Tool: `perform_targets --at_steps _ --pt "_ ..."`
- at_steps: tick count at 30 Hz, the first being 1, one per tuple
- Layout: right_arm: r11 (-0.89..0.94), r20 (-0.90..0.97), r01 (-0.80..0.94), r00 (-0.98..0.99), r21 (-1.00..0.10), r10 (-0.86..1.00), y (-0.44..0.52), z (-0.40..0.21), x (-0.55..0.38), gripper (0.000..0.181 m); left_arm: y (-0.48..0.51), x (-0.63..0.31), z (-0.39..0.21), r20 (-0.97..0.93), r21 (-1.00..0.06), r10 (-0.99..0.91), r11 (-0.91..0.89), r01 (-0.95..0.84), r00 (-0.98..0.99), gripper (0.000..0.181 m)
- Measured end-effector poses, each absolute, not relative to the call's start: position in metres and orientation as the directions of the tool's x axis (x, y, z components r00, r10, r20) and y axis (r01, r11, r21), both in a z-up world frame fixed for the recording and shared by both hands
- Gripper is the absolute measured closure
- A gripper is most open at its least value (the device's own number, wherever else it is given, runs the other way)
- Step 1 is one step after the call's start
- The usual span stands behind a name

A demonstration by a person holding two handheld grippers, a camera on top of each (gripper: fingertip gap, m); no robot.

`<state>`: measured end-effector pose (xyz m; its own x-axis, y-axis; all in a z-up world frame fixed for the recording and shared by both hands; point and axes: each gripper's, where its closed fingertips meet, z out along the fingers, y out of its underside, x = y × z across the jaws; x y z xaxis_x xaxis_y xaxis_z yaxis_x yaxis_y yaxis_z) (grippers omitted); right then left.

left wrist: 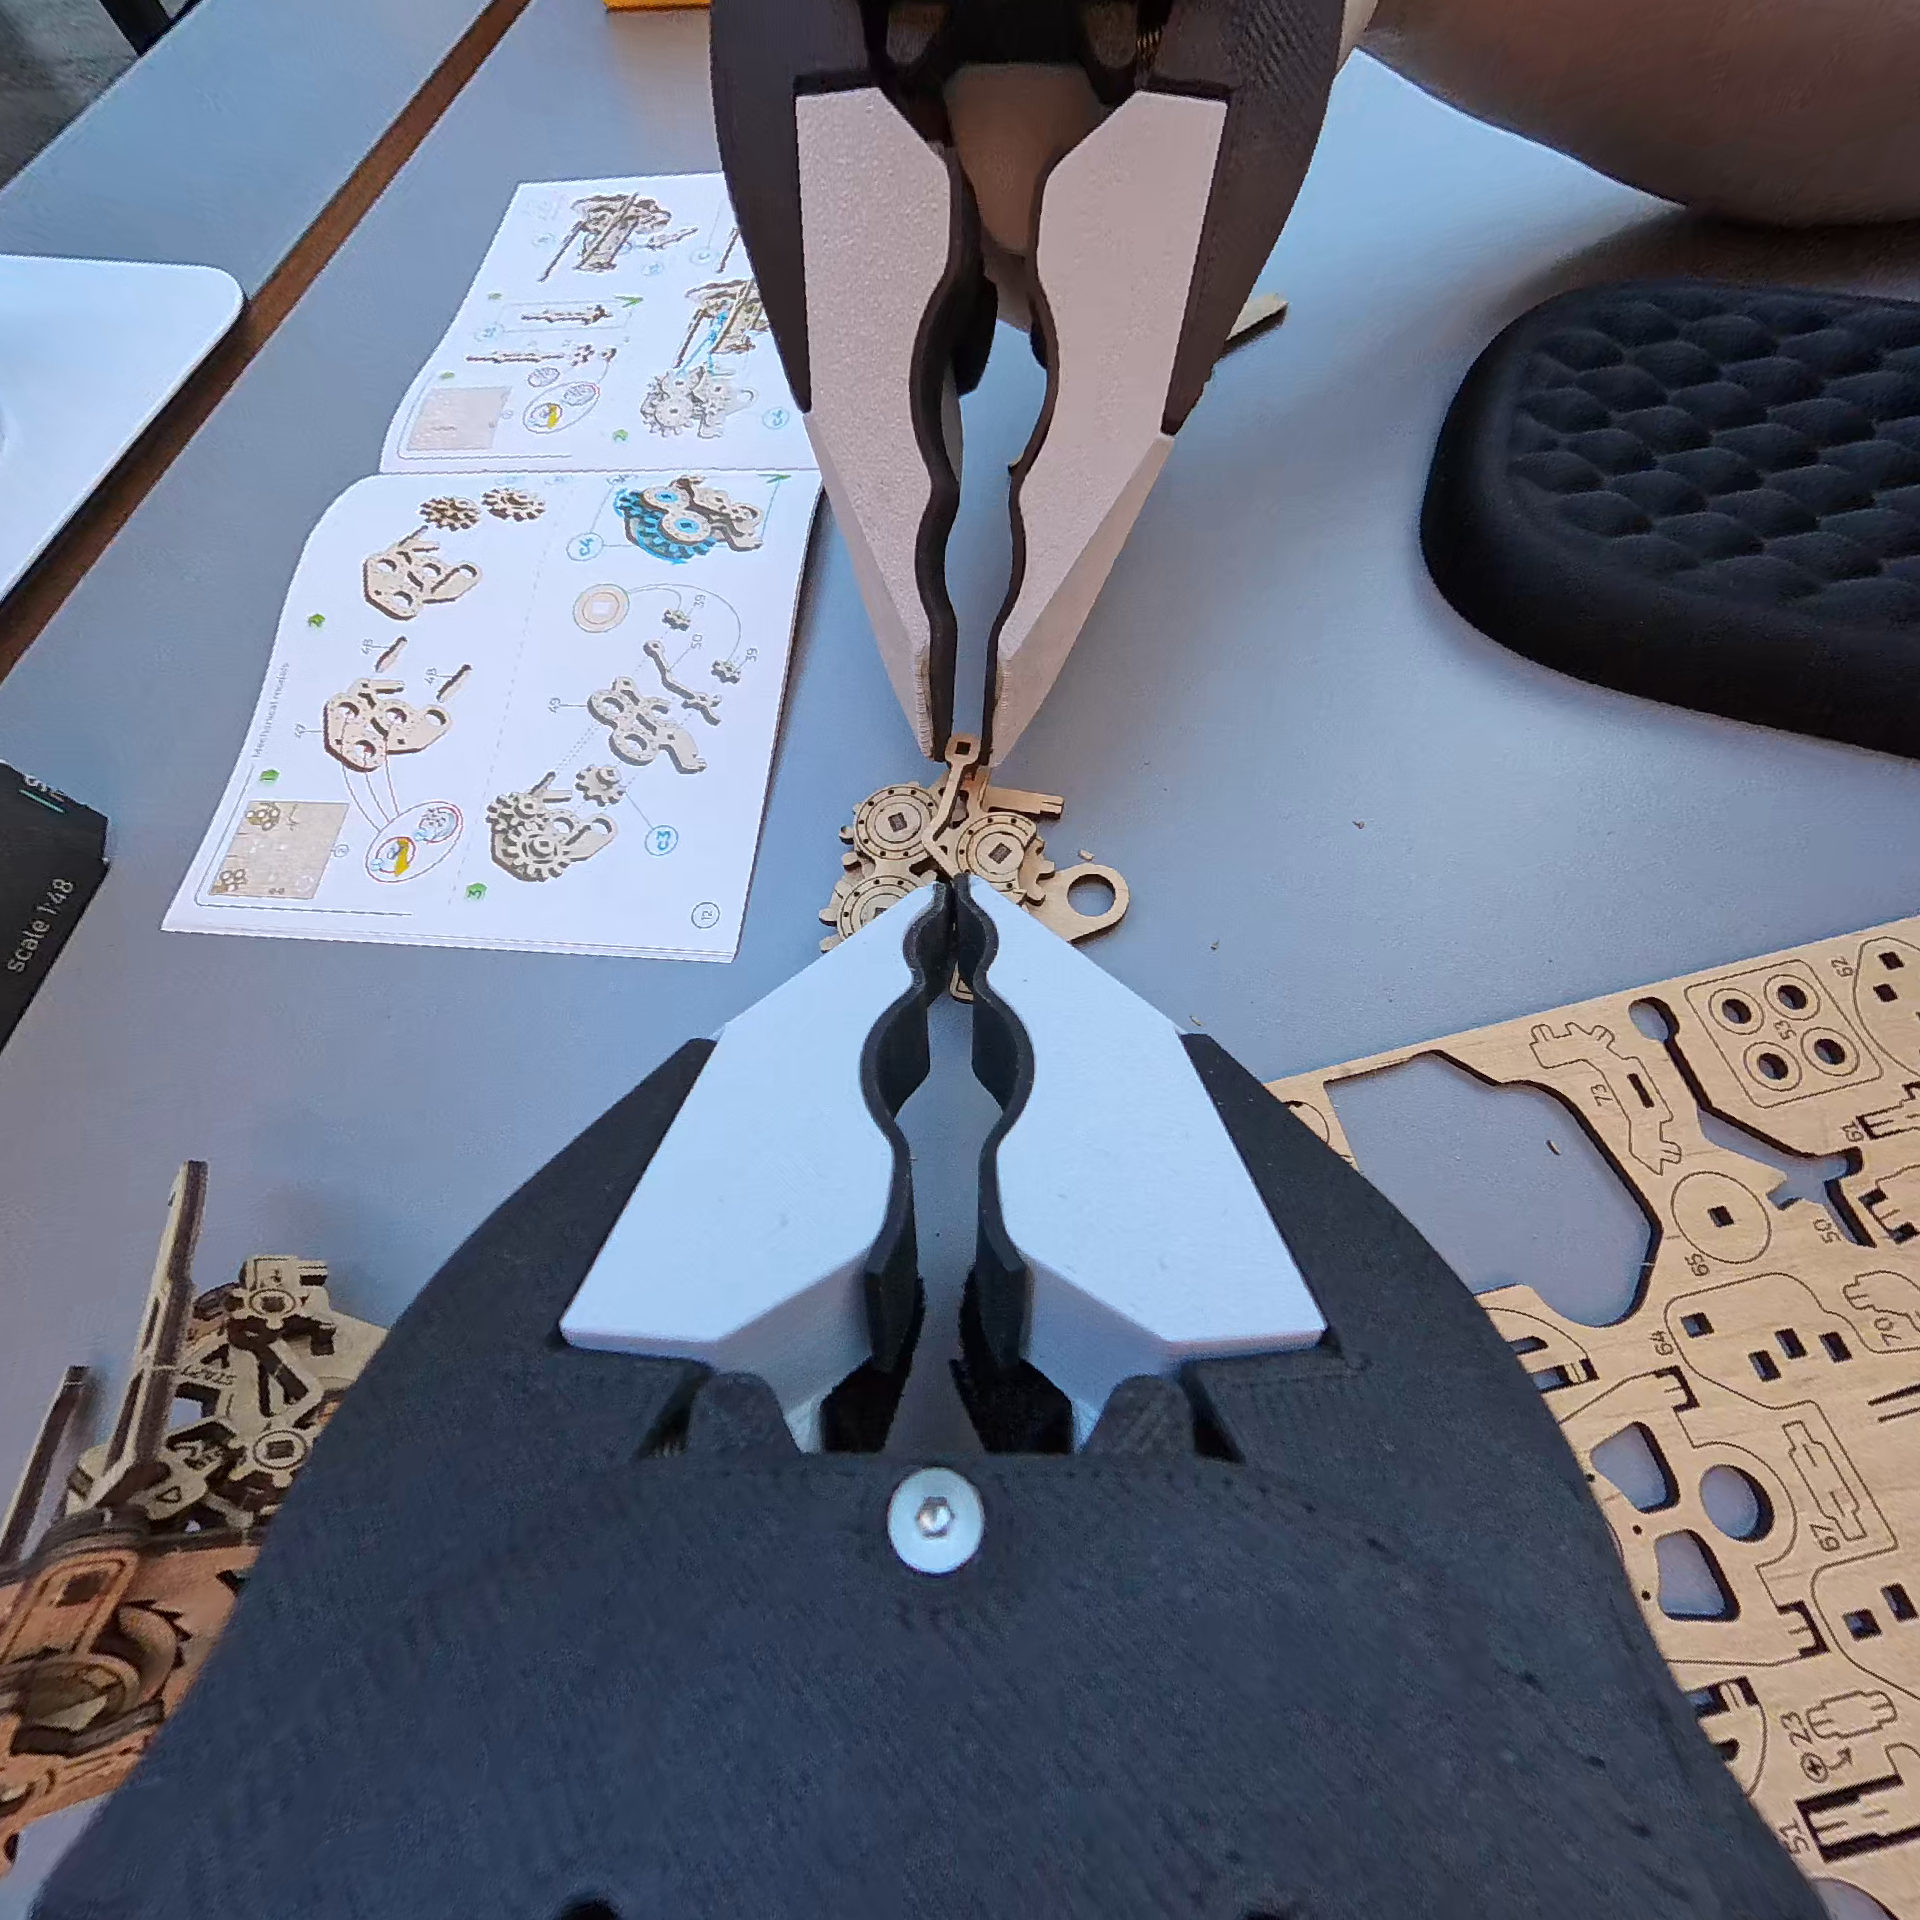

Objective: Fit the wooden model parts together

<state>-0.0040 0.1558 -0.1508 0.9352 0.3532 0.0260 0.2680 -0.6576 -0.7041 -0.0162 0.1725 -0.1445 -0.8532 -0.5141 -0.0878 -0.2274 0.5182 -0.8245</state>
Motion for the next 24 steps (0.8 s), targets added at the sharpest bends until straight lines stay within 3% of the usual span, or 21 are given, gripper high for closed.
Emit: perform_targets --at_steps 24 --pt "-0.639 0.021 0.271 0.929 -0.72 0.369 0.1555 -0.1523 -0.0042 0.175 0.1726 -0.0162 -0.1445 -0.081 -0.83 -0.524 0.507 -0.234 -0.848 0.181"
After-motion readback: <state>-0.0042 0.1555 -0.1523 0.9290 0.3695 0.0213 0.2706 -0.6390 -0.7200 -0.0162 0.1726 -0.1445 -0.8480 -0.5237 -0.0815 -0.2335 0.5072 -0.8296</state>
